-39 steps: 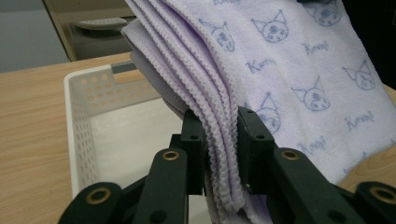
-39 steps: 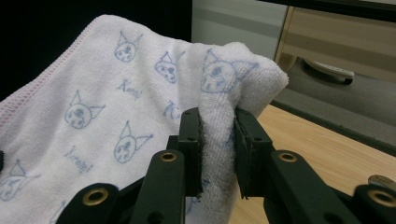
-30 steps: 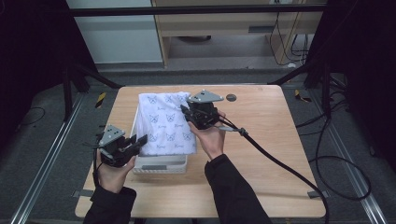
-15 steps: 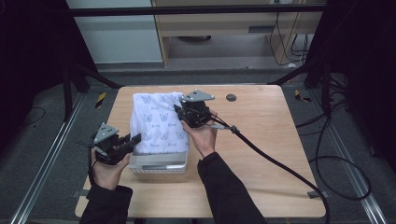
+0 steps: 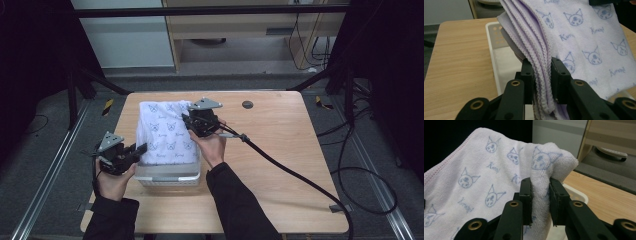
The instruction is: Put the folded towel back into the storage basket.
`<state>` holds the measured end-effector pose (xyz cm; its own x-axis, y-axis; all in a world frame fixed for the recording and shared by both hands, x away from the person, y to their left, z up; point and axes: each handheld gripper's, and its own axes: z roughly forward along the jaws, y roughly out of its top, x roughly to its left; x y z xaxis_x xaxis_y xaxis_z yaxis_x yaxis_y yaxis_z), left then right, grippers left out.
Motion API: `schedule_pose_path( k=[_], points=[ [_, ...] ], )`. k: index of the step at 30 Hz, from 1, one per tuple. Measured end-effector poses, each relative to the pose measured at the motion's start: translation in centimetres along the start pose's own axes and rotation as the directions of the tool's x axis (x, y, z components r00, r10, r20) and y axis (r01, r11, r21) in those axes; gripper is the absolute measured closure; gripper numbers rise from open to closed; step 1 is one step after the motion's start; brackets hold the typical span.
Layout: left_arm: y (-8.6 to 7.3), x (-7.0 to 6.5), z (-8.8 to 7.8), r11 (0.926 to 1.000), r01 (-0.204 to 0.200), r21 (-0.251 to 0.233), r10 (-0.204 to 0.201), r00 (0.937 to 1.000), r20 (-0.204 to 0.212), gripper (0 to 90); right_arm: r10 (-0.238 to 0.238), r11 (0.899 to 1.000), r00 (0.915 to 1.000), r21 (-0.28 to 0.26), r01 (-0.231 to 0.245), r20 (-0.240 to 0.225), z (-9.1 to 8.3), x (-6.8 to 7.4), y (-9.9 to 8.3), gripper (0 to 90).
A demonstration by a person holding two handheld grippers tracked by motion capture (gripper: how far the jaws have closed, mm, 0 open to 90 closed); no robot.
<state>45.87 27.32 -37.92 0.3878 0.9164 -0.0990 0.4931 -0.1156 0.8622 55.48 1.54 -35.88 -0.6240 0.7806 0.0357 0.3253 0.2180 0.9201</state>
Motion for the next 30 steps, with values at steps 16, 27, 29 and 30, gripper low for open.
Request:
schedule_pose_path(
  k=[16,27,29,30],
  points=[
    [-1.0,0.7,1.7,0.9982,-0.006,0.06,0.008,0.9996,-0.029,73.5,-0.01,0.999,0.9996,0.046,0.009,0.026,2.0,0.3,-1.8,74.4],
    [-1.6,0.8,2.7,0.9958,-0.014,0.091,0.016,0.9994,-0.031,73.5,-0.006,0.998,0.999,0.069,0.003,0.044,2.9,0.2,-3.0,74.3],
    [-1.7,0.8,2.9,0.9954,-0.015,0.095,0.019,0.9993,-0.034,73.5,-0.008,0.997,0.999,0.073,0.004,0.045,3.0,0.1,-3.2,74.2],
    [-1.7,0.8,3.0,0.995,-0.017,0.099,0.021,0.9992,-0.035,73.5,-0.006,0.997,0.9989,0.075,0.003,0.046,3.1,0.1,-3.3,74.2]
  ],
)
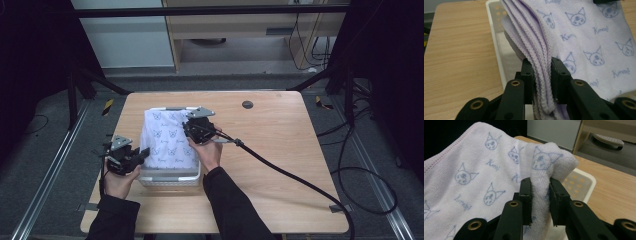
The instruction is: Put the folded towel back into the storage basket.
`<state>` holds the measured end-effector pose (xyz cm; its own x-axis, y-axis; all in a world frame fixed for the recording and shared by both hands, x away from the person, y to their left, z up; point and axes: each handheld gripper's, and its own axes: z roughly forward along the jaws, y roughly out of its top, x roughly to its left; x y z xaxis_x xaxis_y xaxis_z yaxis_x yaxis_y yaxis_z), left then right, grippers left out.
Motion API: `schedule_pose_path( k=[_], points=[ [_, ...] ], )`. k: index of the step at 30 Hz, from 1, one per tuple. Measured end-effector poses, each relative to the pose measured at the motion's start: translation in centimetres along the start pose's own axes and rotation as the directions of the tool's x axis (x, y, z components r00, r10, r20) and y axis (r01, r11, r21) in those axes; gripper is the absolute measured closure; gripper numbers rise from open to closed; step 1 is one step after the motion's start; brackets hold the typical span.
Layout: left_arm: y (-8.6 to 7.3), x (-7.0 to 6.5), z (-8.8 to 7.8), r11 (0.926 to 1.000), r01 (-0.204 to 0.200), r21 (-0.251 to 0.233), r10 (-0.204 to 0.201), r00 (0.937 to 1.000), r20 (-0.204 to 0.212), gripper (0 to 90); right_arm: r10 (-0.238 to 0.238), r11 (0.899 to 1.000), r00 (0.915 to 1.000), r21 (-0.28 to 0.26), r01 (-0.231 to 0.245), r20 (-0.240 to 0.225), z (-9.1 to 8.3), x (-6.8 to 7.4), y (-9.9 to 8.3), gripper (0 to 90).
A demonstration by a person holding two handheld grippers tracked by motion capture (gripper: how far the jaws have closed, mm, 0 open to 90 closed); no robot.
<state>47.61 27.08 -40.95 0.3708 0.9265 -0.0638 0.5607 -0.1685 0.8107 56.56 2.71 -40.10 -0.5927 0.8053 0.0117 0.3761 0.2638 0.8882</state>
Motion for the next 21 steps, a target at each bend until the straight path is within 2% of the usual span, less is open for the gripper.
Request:
schedule_pose_path(
  k=[21],
  points=[
    [-0.8,-0.2,1.8,0.9977,-0.018,0.066,0.019,0.9997,-0.014,73.4,0.013,0.999,0.9998,0.046,-0.014,0.012,1.5,-0.3,-1.7,73.7]
  ],
)
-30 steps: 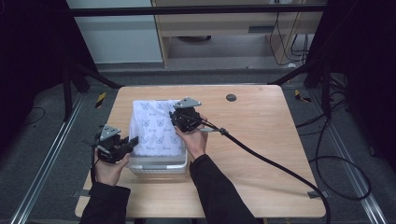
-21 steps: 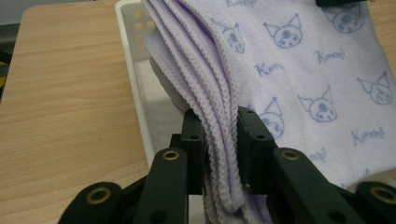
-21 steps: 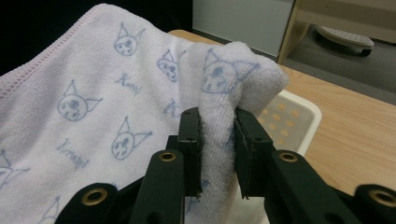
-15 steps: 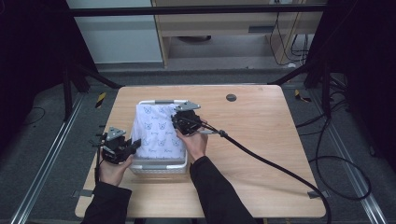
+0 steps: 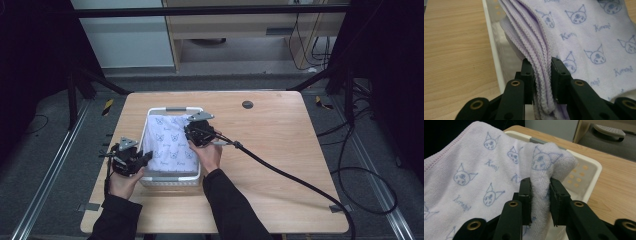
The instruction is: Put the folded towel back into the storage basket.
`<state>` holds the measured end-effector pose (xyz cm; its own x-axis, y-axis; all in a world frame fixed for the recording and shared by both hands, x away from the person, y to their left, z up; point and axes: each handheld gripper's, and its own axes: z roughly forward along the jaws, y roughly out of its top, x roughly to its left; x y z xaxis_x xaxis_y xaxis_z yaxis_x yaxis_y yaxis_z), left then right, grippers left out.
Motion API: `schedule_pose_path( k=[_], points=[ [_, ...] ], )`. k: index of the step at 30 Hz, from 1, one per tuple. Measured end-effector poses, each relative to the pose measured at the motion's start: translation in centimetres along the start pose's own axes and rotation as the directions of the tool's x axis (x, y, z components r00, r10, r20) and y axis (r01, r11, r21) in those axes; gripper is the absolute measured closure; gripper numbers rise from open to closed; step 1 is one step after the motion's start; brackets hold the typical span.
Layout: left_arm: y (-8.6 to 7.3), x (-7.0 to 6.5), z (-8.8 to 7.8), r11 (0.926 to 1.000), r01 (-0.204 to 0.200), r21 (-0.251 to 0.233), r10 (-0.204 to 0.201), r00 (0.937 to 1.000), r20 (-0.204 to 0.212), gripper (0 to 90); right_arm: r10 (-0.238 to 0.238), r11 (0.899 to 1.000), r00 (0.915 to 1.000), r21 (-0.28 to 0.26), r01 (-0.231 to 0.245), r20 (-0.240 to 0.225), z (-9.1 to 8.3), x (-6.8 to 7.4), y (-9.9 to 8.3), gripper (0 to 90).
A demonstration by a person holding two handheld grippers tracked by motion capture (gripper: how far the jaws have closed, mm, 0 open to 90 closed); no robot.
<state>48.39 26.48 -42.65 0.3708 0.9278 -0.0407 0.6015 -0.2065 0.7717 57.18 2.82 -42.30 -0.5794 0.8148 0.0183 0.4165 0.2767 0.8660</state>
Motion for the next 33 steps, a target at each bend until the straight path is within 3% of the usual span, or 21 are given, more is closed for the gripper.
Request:
schedule_pose_path(
  k=[9,14,18,23,29,33],
  points=[
    [-0.2,0.0,0.7,0.9994,-0.005,0.034,0.006,1.0,-0.007,72.5,-0.008,1.0,1.0,0.028,0.008,0.003,0.5,-0.2,-0.4,71.7],
    [-0.2,0.1,0.8,0.9991,0.004,0.042,-0.002,0.9996,-0.029,66.0,-0.018,0.998,0.9998,0.056,0.018,0.012,0.7,-0.3,-0.5,67.1],
    [-0.1,0.3,0.3,0.9997,0.023,0.007,-0.022,0.9991,-0.037,62.1,-0.038,0.997,0.999,0.062,0.037,0.021,0.5,-0.6,-0.4,63.1],
    [0.0,0.4,-0.1,0.9996,0.026,-0.013,-0.026,0.999,-0.036,62.1,-0.036,0.999,0.999,0.034,0.035,0.027,-0.3,-0.9,-0.1,62.4],
    [0.2,0.2,-1.1,0.9963,0.026,-0.081,-0.026,0.9996,-0.003,60.1,-0.015,1.0,0.9997,-0.003,0.015,0.017,-1.8,-1.4,-0.1,58.2],
    [0.3,0.2,-1.4,0.9946,0.019,-0.102,-0.017,0.9996,0.021,57.2,-0.022,1.0,0.9997,-0.013,0.023,0.012,-3.2,-1.9,-0.2,49.9]
  ],
)
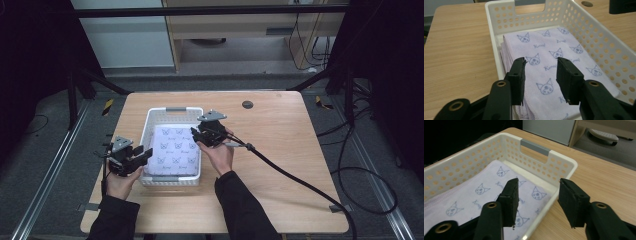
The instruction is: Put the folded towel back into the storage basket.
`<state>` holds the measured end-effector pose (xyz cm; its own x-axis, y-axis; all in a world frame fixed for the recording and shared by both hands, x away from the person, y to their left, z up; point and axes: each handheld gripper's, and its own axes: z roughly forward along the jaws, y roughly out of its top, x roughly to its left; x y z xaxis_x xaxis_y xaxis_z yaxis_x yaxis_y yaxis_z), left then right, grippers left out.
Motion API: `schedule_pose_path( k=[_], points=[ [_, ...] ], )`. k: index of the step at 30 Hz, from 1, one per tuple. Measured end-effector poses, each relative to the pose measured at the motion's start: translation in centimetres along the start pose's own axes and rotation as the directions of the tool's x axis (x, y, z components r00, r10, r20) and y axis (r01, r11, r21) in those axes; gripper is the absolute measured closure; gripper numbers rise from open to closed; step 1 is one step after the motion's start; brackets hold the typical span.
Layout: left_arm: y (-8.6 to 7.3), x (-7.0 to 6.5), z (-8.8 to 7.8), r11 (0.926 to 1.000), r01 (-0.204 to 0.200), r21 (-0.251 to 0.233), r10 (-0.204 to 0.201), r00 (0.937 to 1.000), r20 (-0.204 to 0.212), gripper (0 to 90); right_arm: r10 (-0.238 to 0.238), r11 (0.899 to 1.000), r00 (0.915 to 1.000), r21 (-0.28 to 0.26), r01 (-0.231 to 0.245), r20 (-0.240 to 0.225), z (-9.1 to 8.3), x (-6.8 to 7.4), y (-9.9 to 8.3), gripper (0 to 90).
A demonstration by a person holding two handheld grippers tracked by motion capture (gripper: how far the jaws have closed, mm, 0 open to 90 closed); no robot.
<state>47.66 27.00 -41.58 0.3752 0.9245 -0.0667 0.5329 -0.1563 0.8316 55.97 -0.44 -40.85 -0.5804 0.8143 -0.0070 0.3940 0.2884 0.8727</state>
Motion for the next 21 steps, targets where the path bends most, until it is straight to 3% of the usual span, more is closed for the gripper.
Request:
schedule_pose_path(
  k=[7,21],
  points=[
    [0.0,-0.2,-0.3,0.9994,-0.018,-0.031,0.018,0.9998,0.001,51.3,0.001,1.0,0.9999,-0.02,-0.001,-0.015,-3.3,-1.8,-0.7,34.5],
    [-0.5,-0.2,-1.4,0.9975,-0.042,-0.058,0.043,0.999,0.014,42.0,0.039,0.998,0.9992,-0.05,-0.039,-0.007,-9.1,-5.6,-4.0,22.1]
  ],
)
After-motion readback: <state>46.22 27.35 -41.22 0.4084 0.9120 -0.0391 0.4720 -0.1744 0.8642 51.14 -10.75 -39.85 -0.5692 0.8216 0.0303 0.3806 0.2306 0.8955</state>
